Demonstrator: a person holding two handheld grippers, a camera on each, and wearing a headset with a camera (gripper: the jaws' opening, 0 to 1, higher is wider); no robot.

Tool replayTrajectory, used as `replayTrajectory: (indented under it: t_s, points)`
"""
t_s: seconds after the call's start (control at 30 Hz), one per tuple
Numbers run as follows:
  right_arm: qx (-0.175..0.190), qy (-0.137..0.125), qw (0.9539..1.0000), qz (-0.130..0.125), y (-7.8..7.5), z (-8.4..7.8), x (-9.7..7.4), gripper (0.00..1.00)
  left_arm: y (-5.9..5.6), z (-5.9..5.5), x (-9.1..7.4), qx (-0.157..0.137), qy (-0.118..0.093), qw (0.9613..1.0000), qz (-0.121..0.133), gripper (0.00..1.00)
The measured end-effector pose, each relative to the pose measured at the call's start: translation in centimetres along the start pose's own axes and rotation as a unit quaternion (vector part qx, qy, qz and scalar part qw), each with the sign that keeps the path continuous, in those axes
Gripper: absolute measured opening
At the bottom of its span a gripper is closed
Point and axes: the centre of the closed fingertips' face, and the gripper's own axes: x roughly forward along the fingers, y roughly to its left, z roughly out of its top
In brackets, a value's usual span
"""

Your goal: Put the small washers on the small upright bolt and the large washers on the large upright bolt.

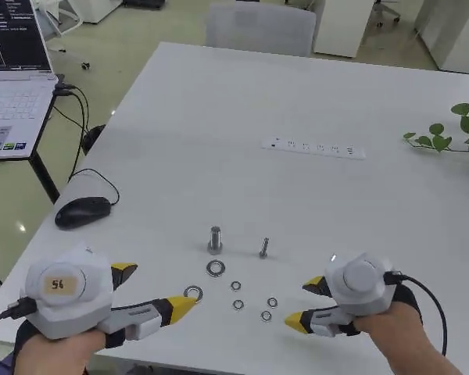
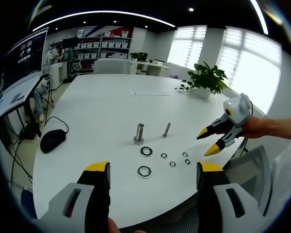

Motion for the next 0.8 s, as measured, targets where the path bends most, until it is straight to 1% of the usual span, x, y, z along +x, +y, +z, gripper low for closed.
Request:
replayTrajectory:
  t_s: [0.07, 0.17, 0.3, 0.43, 0.63, 0.67, 0.7, 0.73, 0.8]
  points:
    - [-0.015, 0.011, 0.9998, 0.005, -0.2, 0.1, 0.6, 0.42, -0.1, -0.3, -0.2, -0.001, 0.002, 1.0000, 0.001, 0.72]
    - [-0.036, 0.025, 0.9990, 0.013, -0.4, 0.3, 1.6, 0.39, 0.2, -0.7, -0.3, -0.005, 0.003, 1.0000, 0.003, 0.72]
    - [-0.062, 0.044, 0.9970, 0.018, -0.6, 0.3, 2.7, 0.30, 0.2, -0.9, -0.4, -0.009, 0.003, 0.9999, 0.004, 0.72]
    - [-0.083, 0.066, 0.9941, 0.026, -0.7, -0.1, 3.8, 0.26, 0.3, -0.8, -0.5, -0.013, 0.000, 0.9999, 0.005, 0.71]
    - [-0.104, 0.077, 0.9909, 0.038, -0.2, -0.1, 4.6, 0.24, 0.3, -0.7, -0.6, -0.014, -0.001, 0.9999, 0.005, 0.71]
    - [-0.111, 0.080, 0.9898, 0.039, -0.2, -0.2, 4.7, 0.24, 0.4, -0.7, -0.5, -0.014, -0.001, 0.9999, 0.005, 0.71]
    - [-0.127, 0.085, 0.9875, 0.039, -0.2, -0.3, 4.8, 0.23, 0.5, -0.7, -0.5, -0.015, -0.001, 0.9999, 0.005, 0.71]
    - [-0.136, 0.089, 0.9861, 0.036, -0.2, -0.4, 4.9, 0.23, 0.5, -0.7, -0.5, -0.015, -0.002, 0.9999, 0.005, 0.71]
    - [-0.134, 0.083, 0.9867, 0.039, -0.1, -0.4, 5.1, 0.22, 0.6, -0.8, -0.5, -0.016, -0.002, 0.9999, 0.005, 0.70]
